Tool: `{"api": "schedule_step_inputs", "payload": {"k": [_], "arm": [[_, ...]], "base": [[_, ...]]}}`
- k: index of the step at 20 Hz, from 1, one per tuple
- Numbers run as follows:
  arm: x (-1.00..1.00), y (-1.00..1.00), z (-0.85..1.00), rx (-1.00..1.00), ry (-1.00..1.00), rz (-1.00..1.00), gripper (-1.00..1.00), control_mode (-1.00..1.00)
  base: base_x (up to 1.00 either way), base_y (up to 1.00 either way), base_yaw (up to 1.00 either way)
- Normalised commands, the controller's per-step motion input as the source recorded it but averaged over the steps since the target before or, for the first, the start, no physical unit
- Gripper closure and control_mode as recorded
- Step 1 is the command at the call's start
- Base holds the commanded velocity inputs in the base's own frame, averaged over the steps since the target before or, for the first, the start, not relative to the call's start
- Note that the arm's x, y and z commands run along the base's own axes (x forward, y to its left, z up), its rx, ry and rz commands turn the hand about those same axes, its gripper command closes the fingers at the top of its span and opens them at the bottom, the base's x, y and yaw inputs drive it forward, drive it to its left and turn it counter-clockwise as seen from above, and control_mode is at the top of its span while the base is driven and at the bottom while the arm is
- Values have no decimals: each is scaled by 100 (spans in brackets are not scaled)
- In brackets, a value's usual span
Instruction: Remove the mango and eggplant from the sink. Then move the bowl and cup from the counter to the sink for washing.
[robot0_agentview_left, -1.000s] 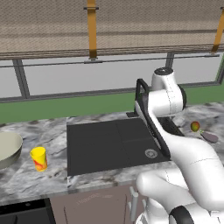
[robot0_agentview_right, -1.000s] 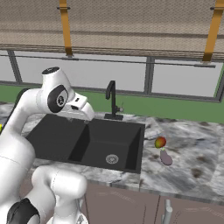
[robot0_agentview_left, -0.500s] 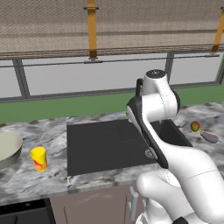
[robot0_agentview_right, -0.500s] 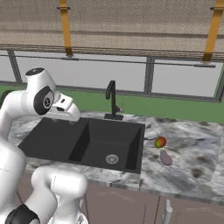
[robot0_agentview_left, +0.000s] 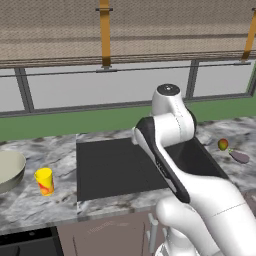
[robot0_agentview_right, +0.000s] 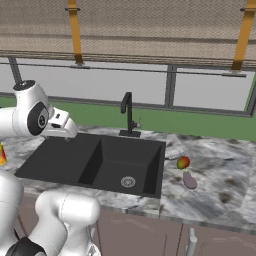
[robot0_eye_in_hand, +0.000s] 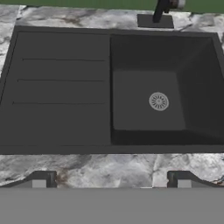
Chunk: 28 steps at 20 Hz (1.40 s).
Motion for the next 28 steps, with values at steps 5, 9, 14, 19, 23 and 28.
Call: {"api": "schedule_step_inputs", "payload": {"k": [5,9,14,19,23,28], "arm": [[0,47,3,1,0,15,-100,-100],[-1,51,5,0,0,12,-100,-100],[-4,51,2,6,0,7,-100,-100],[-1,50,0,14,2,0,-100,-100],[0,45,0,16,2,0,-100,-100],[-1,46,0,9,4,0,-100,-100]], "base": [[0,0,0],[0,0,0],[0,0,0],[0,0,0],[0,0,0],[0,0,0]]}}
